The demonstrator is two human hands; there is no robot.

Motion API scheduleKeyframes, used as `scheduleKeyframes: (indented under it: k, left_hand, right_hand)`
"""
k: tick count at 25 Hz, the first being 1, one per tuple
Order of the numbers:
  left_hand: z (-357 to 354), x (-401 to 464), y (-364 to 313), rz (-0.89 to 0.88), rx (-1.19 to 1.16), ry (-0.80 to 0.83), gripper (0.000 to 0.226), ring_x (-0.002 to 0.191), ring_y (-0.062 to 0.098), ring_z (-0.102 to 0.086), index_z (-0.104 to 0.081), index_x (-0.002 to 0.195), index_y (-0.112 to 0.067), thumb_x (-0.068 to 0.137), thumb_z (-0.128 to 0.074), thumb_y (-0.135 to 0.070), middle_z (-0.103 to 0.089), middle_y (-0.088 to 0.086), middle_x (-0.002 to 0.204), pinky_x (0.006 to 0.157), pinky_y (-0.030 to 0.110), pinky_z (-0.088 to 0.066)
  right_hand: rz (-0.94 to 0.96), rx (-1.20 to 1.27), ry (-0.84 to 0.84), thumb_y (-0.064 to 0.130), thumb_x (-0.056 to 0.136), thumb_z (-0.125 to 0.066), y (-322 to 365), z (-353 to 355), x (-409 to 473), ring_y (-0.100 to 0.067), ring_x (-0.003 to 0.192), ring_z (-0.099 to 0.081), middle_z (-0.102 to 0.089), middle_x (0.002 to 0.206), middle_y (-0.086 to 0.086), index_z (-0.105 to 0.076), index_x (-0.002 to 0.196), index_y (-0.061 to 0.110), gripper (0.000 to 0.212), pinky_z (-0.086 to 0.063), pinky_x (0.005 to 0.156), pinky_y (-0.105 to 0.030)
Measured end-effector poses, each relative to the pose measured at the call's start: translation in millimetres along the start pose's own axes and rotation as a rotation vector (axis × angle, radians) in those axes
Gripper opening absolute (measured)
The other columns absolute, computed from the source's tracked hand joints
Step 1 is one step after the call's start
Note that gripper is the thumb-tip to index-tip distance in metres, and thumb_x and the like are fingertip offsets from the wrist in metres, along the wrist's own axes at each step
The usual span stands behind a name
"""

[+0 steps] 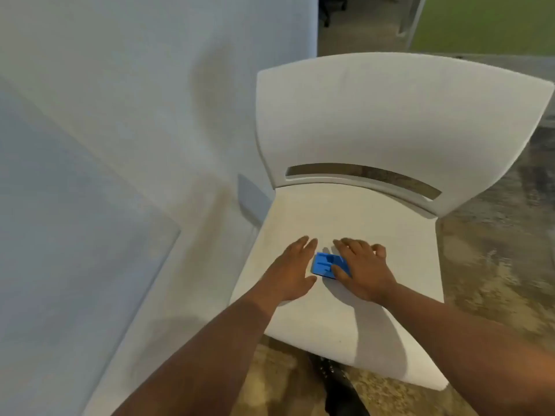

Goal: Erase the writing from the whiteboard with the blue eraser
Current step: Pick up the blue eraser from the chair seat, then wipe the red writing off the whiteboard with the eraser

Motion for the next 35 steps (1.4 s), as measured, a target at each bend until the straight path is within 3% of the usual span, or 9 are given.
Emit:
scheduleKeyframes:
  k: [5, 9, 14, 18, 23, 25, 29, 35]
  left_hand:
    - [-53.8, 37.4, -4.1, -0.059, -0.020, 0.077, 0.080, 0.157, 0.023, -0.021, -0.019, 0.163, -0.016, 0.098, -0.065, -0.020, -0.021, 0.004, 0.169, 0.126, 0.033, -0.021]
    - [-63.6, 40.2, -2.6, -0.088, 0.048, 0.013, 0.061, 0.128, 0.031, -0.049, -0.039, 0.152, -0.016, 0.096, -0.062, -0.009, -0.048, 0.005, 0.143, 0.107, 0.040, -0.044]
    - [9.1, 6.2, 8.7, -0.026, 0.170, -0.175, 0.059, 0.116, 0.026, -0.051, -0.047, 0.138, -0.019, 0.085, -0.070, -0.004, -0.052, 0.002, 0.130, 0.084, 0.036, -0.049]
    - [115.0, -57.9, 12.9, 0.081, 0.293, -0.357, 0.060, 0.112, 0.024, -0.054, -0.050, 0.124, -0.019, 0.074, -0.077, -0.003, -0.057, 0.001, 0.123, 0.090, 0.033, -0.046]
    - [260.0, -187.1, 5.0, 0.148, 0.423, -0.698, 0.052, 0.106, 0.030, -0.060, -0.058, 0.111, -0.012, 0.062, -0.073, -0.005, -0.063, 0.003, 0.109, 0.095, 0.037, -0.046]
    - [316.7, -252.6, -1.1, 0.187, 0.526, -0.853, 0.059, 0.116, 0.036, -0.062, -0.059, 0.114, -0.009, 0.059, -0.078, -0.003, -0.065, 0.008, 0.114, 0.101, 0.043, -0.048]
    - [405.7, -387.2, -21.4, 0.295, 0.708, -1.122, 0.055, 0.146, 0.043, -0.042, -0.060, 0.130, -0.002, 0.076, -0.073, -0.004, -0.056, 0.018, 0.145, 0.116, 0.050, -0.039]
    - [474.0, -580.0, -70.3, 0.291, 1.025, -1.369, 0.037, 0.144, 0.046, -0.044, -0.064, 0.127, 0.000, 0.093, -0.053, -0.011, -0.054, 0.023, 0.148, 0.112, 0.052, -0.043]
  right_hand:
    - [-0.002, 0.040, 0.175, 0.050, 0.094, -0.055, -26.2, -30.8, -6.7, -0.023, 0.134, -0.046, -0.048, 0.149, 0.004, -0.030, 0.157, 0.023, 0.073, -0.036, 0.103, -0.044]
    - [0.055, 0.062, 0.140, 0.040, 0.095, -0.060, -15.2, -28.4, -2.9, -0.026, 0.125, -0.051, -0.054, 0.141, 0.001, -0.036, 0.153, 0.021, 0.066, -0.042, 0.099, -0.040]
    - [0.156, 0.118, -0.050, 0.030, 0.087, -0.066, 43.5, 16.6, 14.9, -0.025, 0.107, -0.057, -0.061, 0.126, 0.001, -0.051, 0.138, 0.021, 0.054, -0.043, 0.088, -0.039]
    - [0.300, 0.162, -0.202, 0.028, 0.079, -0.070, 134.6, 89.4, 31.6, -0.025, 0.098, -0.057, -0.061, 0.117, 0.001, -0.055, 0.128, 0.020, 0.051, -0.043, 0.084, -0.039]
    - [0.590, 0.268, -0.453, 0.029, 0.070, -0.075, 277.8, 211.2, 32.2, -0.033, 0.089, -0.057, -0.062, 0.110, -0.009, -0.059, 0.120, 0.007, 0.057, -0.049, 0.076, -0.050]
    - [0.708, 0.309, -0.579, 0.033, 0.069, -0.073, 344.4, 266.4, 22.6, -0.034, 0.087, -0.057, -0.063, 0.109, -0.011, -0.059, 0.117, 0.006, 0.057, -0.049, 0.074, -0.049]
    - [0.970, 0.451, -0.833, 0.038, 0.071, -0.071, 472.3, 363.0, -20.9, -0.031, 0.093, -0.058, -0.064, 0.113, -0.010, -0.057, 0.118, 0.010, 0.057, -0.047, 0.076, -0.044]
    - [1.246, 0.734, -1.090, 0.033, 0.078, -0.070, 627.2, 445.9, -126.3, -0.030, 0.100, -0.061, -0.066, 0.115, -0.015, -0.060, 0.119, 0.000, 0.053, -0.048, 0.083, -0.042]
Point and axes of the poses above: each hand's wrist, its own x-axis towards the middle knuckle, its own z-axis out of the back of the hand, y = z × x, the point moved 4 cm from there along x, towards the middle knuckle
